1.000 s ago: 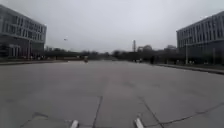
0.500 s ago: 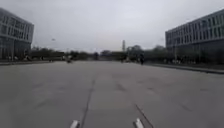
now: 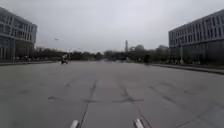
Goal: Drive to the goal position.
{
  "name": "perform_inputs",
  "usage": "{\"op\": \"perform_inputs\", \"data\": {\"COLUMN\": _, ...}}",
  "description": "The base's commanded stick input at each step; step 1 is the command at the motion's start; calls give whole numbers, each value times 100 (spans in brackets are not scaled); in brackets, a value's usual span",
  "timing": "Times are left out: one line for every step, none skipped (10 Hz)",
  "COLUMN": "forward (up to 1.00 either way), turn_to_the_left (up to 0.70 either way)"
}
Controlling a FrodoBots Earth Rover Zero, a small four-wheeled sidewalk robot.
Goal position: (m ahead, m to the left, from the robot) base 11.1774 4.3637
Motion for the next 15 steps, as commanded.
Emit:
{"op": "perform_inputs", "data": {"forward": 100, "turn_to_the_left": -5}}
{"op": "perform_inputs", "data": {"forward": 100, "turn_to_the_left": -5}}
{"op": "perform_inputs", "data": {"forward": 100, "turn_to_the_left": -5}}
{"op": "perform_inputs", "data": {"forward": 100, "turn_to_the_left": -5}}
{"op": "perform_inputs", "data": {"forward": 100, "turn_to_the_left": -5}}
{"op": "perform_inputs", "data": {"forward": 100, "turn_to_the_left": -5}}
{"op": "perform_inputs", "data": {"forward": 100, "turn_to_the_left": -5}}
{"op": "perform_inputs", "data": {"forward": 100, "turn_to_the_left": -5}}
{"op": "perform_inputs", "data": {"forward": 100, "turn_to_the_left": -5}}
{"op": "perform_inputs", "data": {"forward": 100, "turn_to_the_left": -5}}
{"op": "perform_inputs", "data": {"forward": 100, "turn_to_the_left": -5}}
{"op": "perform_inputs", "data": {"forward": 100, "turn_to_the_left": -5}}
{"op": "perform_inputs", "data": {"forward": 100, "turn_to_the_left": -5}}
{"op": "perform_inputs", "data": {"forward": 100, "turn_to_the_left": -5}}
{"op": "perform_inputs", "data": {"forward": 100, "turn_to_the_left": -5}}
